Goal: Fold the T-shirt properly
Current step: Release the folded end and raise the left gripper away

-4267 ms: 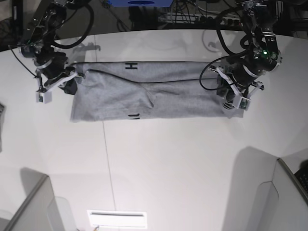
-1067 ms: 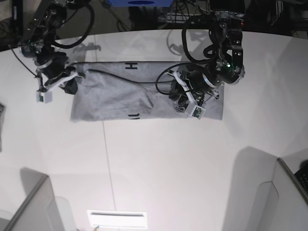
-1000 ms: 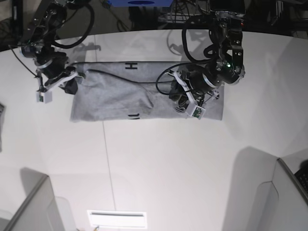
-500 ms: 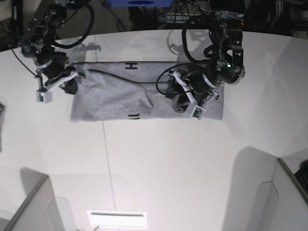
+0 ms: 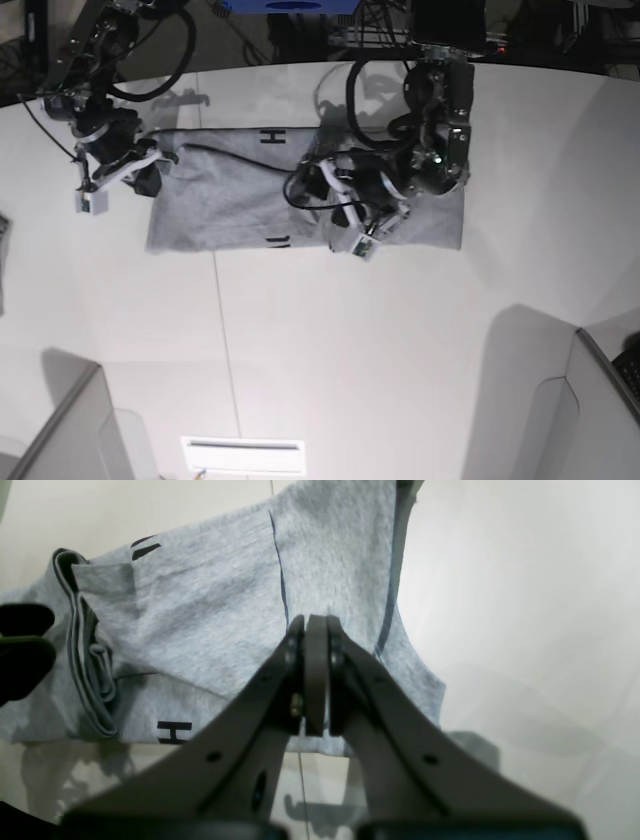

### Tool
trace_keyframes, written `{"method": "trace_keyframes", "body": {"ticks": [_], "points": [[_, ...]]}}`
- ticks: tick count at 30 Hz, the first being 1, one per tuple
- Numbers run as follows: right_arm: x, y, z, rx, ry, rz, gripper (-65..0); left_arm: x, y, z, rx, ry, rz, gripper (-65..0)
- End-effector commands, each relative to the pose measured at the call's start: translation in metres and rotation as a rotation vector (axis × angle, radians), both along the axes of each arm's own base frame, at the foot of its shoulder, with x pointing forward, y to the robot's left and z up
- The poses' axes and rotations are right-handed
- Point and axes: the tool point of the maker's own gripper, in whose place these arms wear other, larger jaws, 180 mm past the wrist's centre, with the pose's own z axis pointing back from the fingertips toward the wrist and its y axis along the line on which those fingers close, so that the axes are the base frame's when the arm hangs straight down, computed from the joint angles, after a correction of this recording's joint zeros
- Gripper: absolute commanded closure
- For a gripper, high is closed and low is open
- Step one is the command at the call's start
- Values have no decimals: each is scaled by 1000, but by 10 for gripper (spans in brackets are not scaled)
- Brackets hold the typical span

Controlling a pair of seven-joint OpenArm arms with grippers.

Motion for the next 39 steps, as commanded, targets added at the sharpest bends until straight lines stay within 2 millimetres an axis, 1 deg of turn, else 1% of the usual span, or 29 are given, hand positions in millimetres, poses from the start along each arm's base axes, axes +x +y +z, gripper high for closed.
{"method": "trace_keyframes", "body": {"ticks": [1, 3, 4, 5, 6, 7, 10, 12, 13, 14, 16, 18, 20, 24, 25, 28, 31, 35, 37, 38, 39], "points": [[7, -3, 11, -3, -48, -3, 0, 10, -4, 22, -38, -71, 8, -456], [8, -3, 12, -2, -50, -3, 0, 14, 6, 40, -38, -128, 36, -453], [10, -3, 13, -2, -56, -4, 0, 11, 18, 43, -32, -139, 72, -436], [10, -7, 14, -4, -58, -17, 0, 9, 41, 45, -7, -151, 123, -400], [10, -11, 15, -3, -63, -34, 0, 9, 65, 49, 22, -167, 178, -344], [12, -14, 17, -4, -71, -45, 0, 7, 84, 48, 42, -167, 226, -280], [14, -15, 19, 1, -79, -56, 0, 0, 149, 36, 106, -132, 394, 0], [15, -14, 19, 2, -80, -53, 0, -6, 178, 32, 135, -117, 469, 0], [15, -13, 19, 3, -80, -50, 0, -10, 189, 30, 147, -109, 499, 0], [15, -13, 19, 4, -80, -48, 0, -14, 195, 29, 154, -103, 515, 0], [17, -12, 20, 6, -85, -47, 0, -16, 201, 27, 166, -98, 521, 0], [20, -9, 22, 15, -94, -50, 0, -19, 201, 26, 171, -94, 516, 0], [20, -9, 22, 16, -94, -50, 0, -19, 198, 28, 151, -97, 513, 0], [20, -9, 21, 15, -93, -50, 0, -12, 188, 39, 60, -121, 508, 0], [20, -9, 21, 13, -93, -50, 0, -12, 188, 39, 54, -121, 512, 0], [20, -9, 21, 15, -93, -50, 0, -15, 194, 30, 80, -96, 522, 0], [20, -9, 21, 13, -93, -50, 0, -23, 204, 2, 142, -21, 538, 0], [19, -9, 21, 13, -90, -51, 0, -19, 210, -20, 142, 43, 538, 0], [19, -10, 21, 15, -90, -53, 0, -17, 213, -17, 141, 35, 547, 0], [19, -10, 21, 14, -92, -55, 0, -16, 213, -12, 145, 17, 545, 0], [19, -11, 21, 14, -92, -56, 0, -14, 212, -2, 144, -12, 540, 0]]}}
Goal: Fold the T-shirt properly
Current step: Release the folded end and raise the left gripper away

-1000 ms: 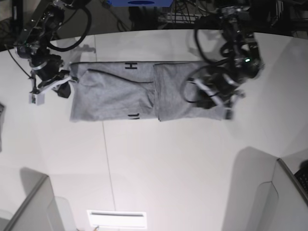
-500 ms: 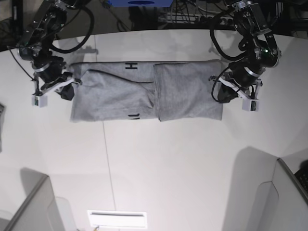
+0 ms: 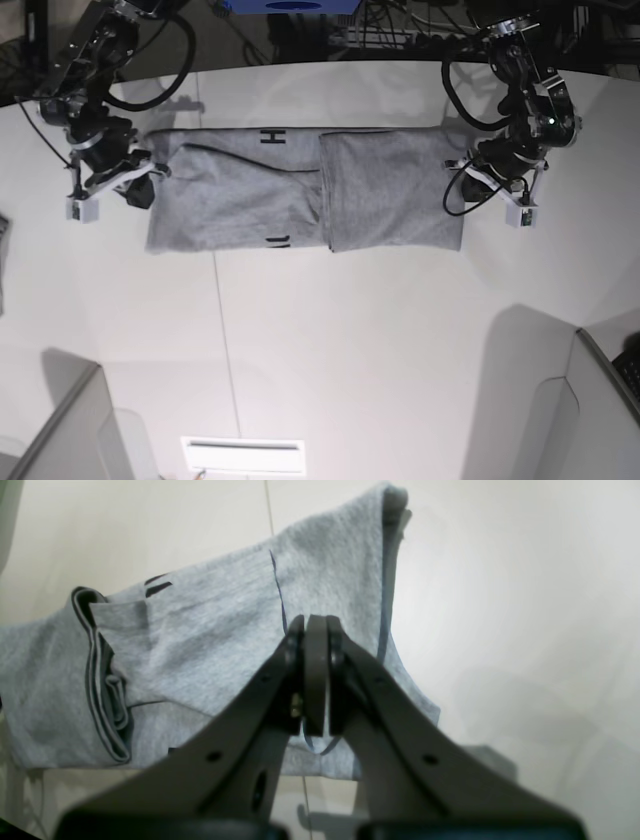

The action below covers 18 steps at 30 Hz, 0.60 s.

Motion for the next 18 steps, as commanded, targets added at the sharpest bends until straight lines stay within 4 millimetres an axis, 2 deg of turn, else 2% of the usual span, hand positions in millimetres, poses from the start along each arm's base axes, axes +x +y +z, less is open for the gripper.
{"method": "trace_keyframes", "body": {"ticks": [1, 4, 7, 11, 15, 16, 18], "points": [[7, -3, 11, -6, -47, -6, 0, 13, 0, 26, 6, -92, -11, 0], [7, -4, 11, -8, -46, -5, 0, 22, -3, 58, 26, -186, -34, 0], [7, -3, 11, -5, -47, -5, 0, 24, -4, 63, 10, -202, -33, 0], [4, -3, 10, -5, -41, -5, 0, 18, -3, 24, -47, -97, -7, 0], [2, -3, 8, -5, -35, -5, 0, 14, -3, -6, -103, -18, 18, 0], [3, -2, 8, -4, -36, -3, 0, 15, -2, -4, -101, -23, 18, 0], [0, 0, 5, -2, -15, 7, 0, 14, 4, 16, -69, -77, 24, 0]]}}
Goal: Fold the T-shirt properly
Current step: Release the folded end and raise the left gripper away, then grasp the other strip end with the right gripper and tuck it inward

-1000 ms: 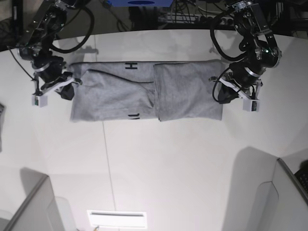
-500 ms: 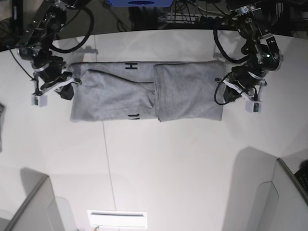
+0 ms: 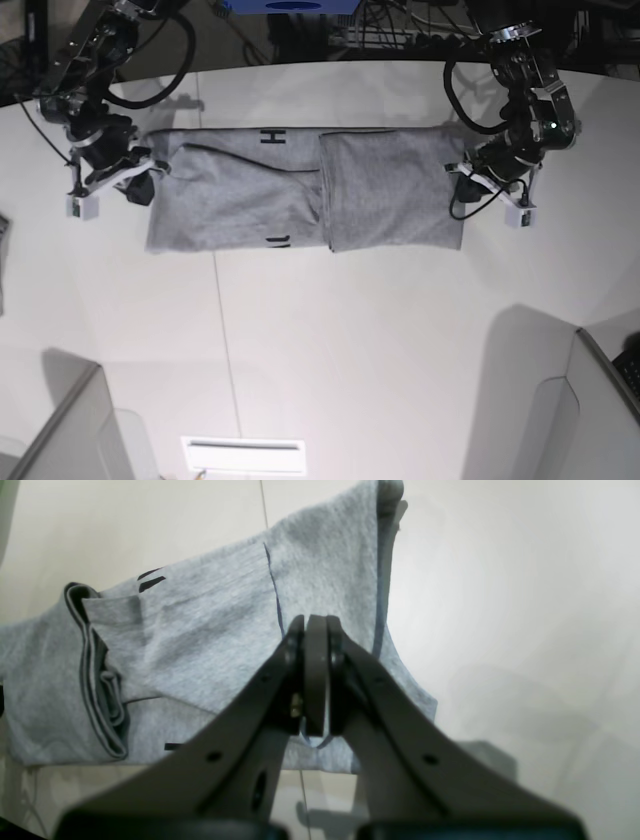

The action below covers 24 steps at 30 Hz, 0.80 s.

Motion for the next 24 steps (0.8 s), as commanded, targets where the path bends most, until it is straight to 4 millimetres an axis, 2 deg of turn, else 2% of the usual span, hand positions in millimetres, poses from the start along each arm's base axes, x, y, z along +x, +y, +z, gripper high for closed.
{"method": "trace_keyframes", "body": {"ticks": [1, 4, 6, 9, 14, 21, 24], "points": [[3, 0, 7, -2, -17, 9, 0, 10, 12, 32, 24, -113, 20, 0], [0, 3, 3, 3, 17, 30, 0, 0, 39, 72, 46, -220, 97, 0], [1, 4, 4, 3, 12, 30, 0, -12, 67, 83, 81, -234, 141, 0], [3, 4, 6, 3, 5, 30, 0, -29, 99, 85, 143, -210, 177, 0], [13, 5, 11, 4, -8, 39, 0, -56, 124, 92, 265, -206, 108, 0], [17, 10, 13, 12, 30, 71, 0, -92, 159, 96, 342, -162, 180, 0], [17, 20, 11, 40, 31, 71, -89, -100, 164, 97, 356, -149, 192, 0]]}}
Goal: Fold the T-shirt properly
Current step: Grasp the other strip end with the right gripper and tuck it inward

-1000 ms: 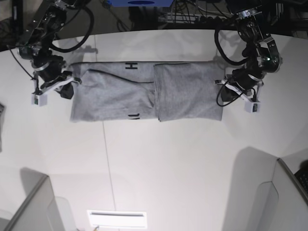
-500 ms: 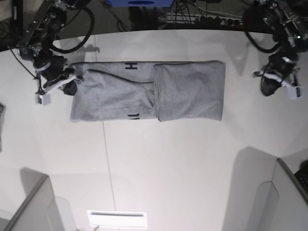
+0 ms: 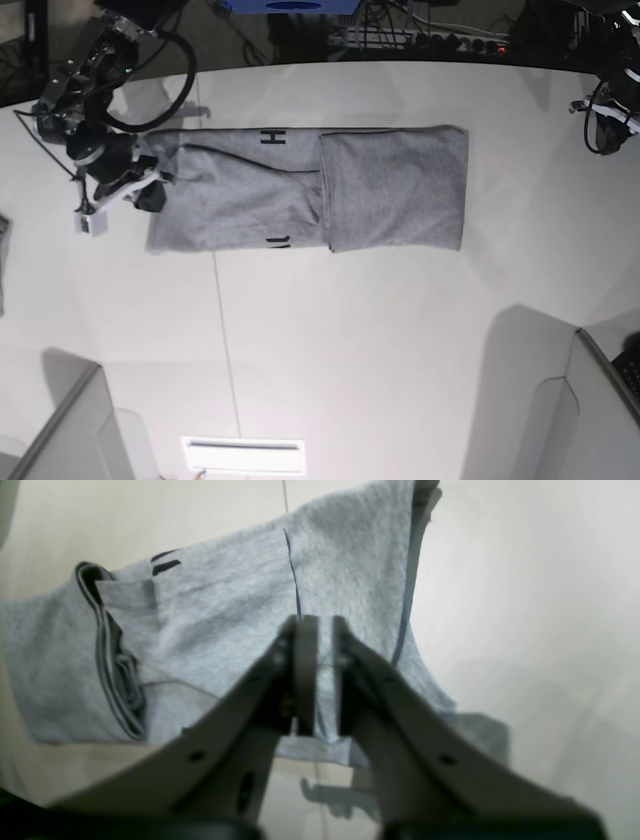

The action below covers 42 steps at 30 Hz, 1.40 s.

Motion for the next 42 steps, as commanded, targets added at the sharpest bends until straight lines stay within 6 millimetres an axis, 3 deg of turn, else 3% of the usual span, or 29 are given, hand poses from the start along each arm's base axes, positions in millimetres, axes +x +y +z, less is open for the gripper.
{"method": "trace_keyframes", "body": {"ticks": [1, 10, 19, 33, 35, 37, 42], "points": [[6, 5, 9, 9, -42, 10, -102, 4, 1, 11, 22, -35, -20, 0], [10, 12, 11, 10, -52, 35, -110, 6, -1, 11, 20, -38, -24, 0], [35, 13, 31, 8, -118, 41, -113, 5, 2, 13, 22, -42, -12, 0], [32, 2, 30, -35, -85, 57, -113, 5, 2, 11, 14, -42, -5, 0], [38, 10, 32, -36, -91, 90, -114, 6, 1, 11, 14, -41, -8, 0], [40, 16, 29, -31, -81, 113, -152, 6, 2, 12, 16, -43, -6, 0], [46, 24, 3, 44, 12, 125, -365, 6, 2, 11, 17, -40, -8, 0]]}}
